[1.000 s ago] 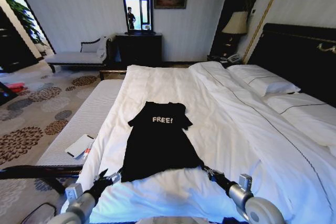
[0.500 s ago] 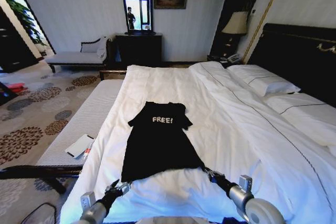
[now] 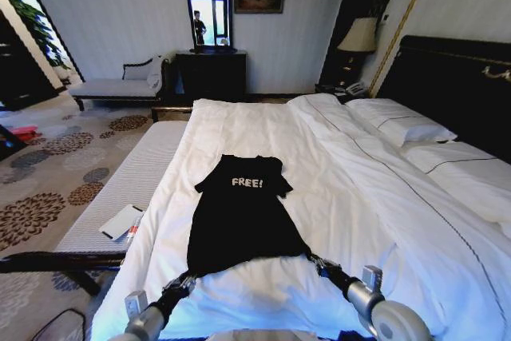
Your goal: Fold the clothes on the bed.
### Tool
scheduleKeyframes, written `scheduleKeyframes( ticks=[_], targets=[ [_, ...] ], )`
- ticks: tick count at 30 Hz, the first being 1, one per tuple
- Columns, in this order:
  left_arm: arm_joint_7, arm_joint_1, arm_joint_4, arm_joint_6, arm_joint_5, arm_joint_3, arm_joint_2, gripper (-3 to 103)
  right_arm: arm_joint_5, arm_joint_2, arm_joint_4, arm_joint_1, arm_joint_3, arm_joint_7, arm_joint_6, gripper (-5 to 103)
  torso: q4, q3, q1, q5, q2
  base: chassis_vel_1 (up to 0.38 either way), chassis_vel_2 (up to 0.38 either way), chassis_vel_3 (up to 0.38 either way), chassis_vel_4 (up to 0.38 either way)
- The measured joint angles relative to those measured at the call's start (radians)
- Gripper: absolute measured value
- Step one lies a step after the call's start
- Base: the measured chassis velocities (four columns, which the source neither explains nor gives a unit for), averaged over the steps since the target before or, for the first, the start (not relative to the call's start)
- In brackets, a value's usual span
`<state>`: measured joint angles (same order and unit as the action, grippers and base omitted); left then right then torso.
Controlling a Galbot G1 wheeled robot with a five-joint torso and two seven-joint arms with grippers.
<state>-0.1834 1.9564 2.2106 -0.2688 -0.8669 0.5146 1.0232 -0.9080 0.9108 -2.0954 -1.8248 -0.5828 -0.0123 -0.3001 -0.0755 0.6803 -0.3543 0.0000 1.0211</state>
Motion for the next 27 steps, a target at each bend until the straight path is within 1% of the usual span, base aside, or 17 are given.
scheduleKeyframes(
  ticks=[1, 2, 3, 6, 14, 19, 21, 22, 23, 24, 25, 26, 27],
  targets=[
    [0.000, 0.000, 0.000, 0.000, 0.000, 0.000, 0.000, 23, 0.000, 0.000, 0.000, 0.000, 0.000, 0.000, 0.000, 0, 0.0000, 0.000, 0.000, 0.0000, 0.000, 0.000, 0.000, 0.000, 0.000],
    [0.000, 0.000, -0.002, 0.000, -0.001, 0.002, 0.001, 18, 0.000, 0.001, -0.001, -0.001, 0.000, 0.000, 0.000, 0, 0.0000, 0.000, 0.000, 0.0000, 0.000, 0.000, 0.000, 0.000, 0.000],
    [0.000, -0.001, -0.002, 0.000, -0.002, 0.003, 0.002, 18, 0.000, 0.001, -0.001, -0.002, 0.000, -0.001, 0.000, 0, 0.0000, 0.000, 0.000, 0.0000, 0.000, 0.000, 0.000, 0.000, 0.000],
    [0.000, -0.004, -0.010, 0.002, -0.006, 0.008, 0.008, 3, 0.001, 0.005, -0.005, -0.007, 0.001, -0.001, 0.000, 0, 0.0000, 0.000, 0.000, 0.0000, 0.000, 0.000, 0.000, 0.000, 0.000],
    [0.002, 0.003, -0.016, 0.008, -0.003, 0.016, 0.020, 0, 0.000, 0.007, -0.010, -0.009, 0.001, -0.005, 0.000, 0, 0.0000, 0.000, 0.000, -0.0001, 0.000, 0.000, 0.000, 0.000, 0.000],
    [0.004, 0.023, 0.009, 0.012, -0.004, 0.040, 0.020, 0, -0.013, 0.005, -0.023, -0.014, -0.002, -0.014, -0.005, 0, 0.0000, 0.000, 0.000, -0.0001, 0.000, 0.000, 0.000, 0.000, 0.000],
    [0.004, 0.042, 0.050, 0.014, -0.014, 0.073, 0.020, 0, -0.057, -0.005, -0.055, -0.025, -0.020, -0.036, -0.027, 0, 0.0000, 0.000, 0.000, 0.0001, 0.000, 0.000, 0.000, 0.000, 0.000],
    [0.003, 0.053, 0.072, 0.015, -0.022, 0.092, 0.020, 0, -0.112, -0.010, -0.079, -0.033, -0.036, -0.060, -0.055, 0, 0.0000, 0.000, 0.000, -0.0001, 0.000, 0.000, 0.000, 0.000, 0.000],
    [0.003, 0.053, 0.072, 0.015, -0.022, 0.092, 0.020, 0, -0.112, -0.010, -0.079, -0.033, -0.036, -0.060, -0.055, 0, 0.0000, 0.000, 0.000, -0.0001, 0.000, 0.000, 0.000, 0.000, 0.000],
    [0.003, 0.063, 0.090, 0.016, -0.030, 0.110, 0.019, 0, -0.155, -0.014, -0.099, -0.040, -0.049, -0.080, -0.075, 0, 0.0000, 0.000, 0.000, -0.0001, 0.000, 0.000, 0.000, 0.000, 0.000],
    [0.003, 0.069, 0.100, 0.017, -0.035, 0.122, 0.018, 0, -0.178, -0.017, -0.110, -0.046, -0.057, -0.088, -0.087, 0, 0.0000, 0.000, 0.000, 0.0000, 0.000, 0.000, 0.000, 0.000, 0.000],
    [0.002, 0.091, 0.127, 0.018, -0.055, 0.159, 0.016, 0, -0.215, -0.027, -0.138, -0.067, -0.084, -0.102, -0.109, 0, 0.0000, 0.000, 0.000, -0.0001, 0.000, 0.000, 0.000, 0.000, 0.000],
    [0.002, 0.091, 0.127, 0.018, -0.055, 0.159, 0.016, 0, -0.215, -0.027, -0.138, -0.067, -0.084, -0.102, -0.109, 0, 0.0000, 0.000, 0.000, -0.0001, 0.000, 0.000, 0.000, 0.000, 0.000]
  ],
)
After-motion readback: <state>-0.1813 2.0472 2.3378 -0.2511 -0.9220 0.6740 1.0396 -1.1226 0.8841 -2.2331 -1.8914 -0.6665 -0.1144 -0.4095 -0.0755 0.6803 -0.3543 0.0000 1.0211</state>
